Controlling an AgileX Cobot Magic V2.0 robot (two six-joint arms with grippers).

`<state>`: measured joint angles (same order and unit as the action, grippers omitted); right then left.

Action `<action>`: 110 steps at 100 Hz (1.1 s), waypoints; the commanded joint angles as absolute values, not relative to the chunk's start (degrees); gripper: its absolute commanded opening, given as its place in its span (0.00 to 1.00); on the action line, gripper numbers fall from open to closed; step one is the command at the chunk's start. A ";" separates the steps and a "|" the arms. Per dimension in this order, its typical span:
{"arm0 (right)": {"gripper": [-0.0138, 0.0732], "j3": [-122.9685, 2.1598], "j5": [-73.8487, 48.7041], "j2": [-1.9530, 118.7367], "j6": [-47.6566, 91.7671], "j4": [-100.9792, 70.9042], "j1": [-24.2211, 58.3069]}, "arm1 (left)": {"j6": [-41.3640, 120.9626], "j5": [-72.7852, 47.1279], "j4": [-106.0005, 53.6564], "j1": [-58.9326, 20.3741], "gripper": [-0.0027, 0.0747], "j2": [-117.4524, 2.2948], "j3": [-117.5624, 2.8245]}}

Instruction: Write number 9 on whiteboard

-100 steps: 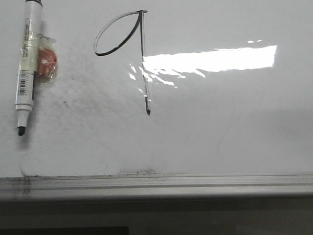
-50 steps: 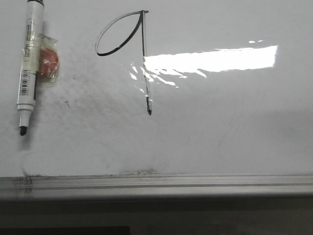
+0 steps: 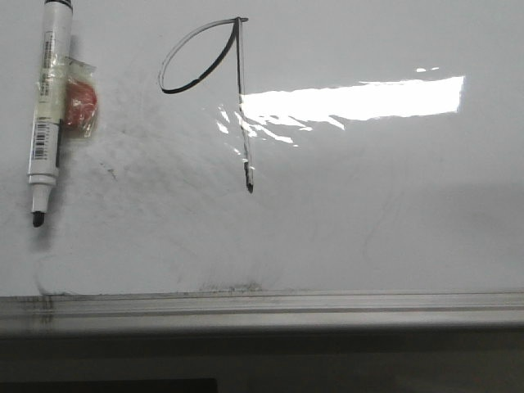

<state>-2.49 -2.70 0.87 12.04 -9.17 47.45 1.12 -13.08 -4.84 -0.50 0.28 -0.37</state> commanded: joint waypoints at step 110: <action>0.08 -3.90 1.89 1.39 12.54 -8.60 47.68 | 0.66 -15.79 -3.84 3.26 0.01 1.89 1.93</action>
<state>-2.49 -2.70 0.87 12.04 -9.17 47.45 1.12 -18.66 -3.59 3.08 0.28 -0.37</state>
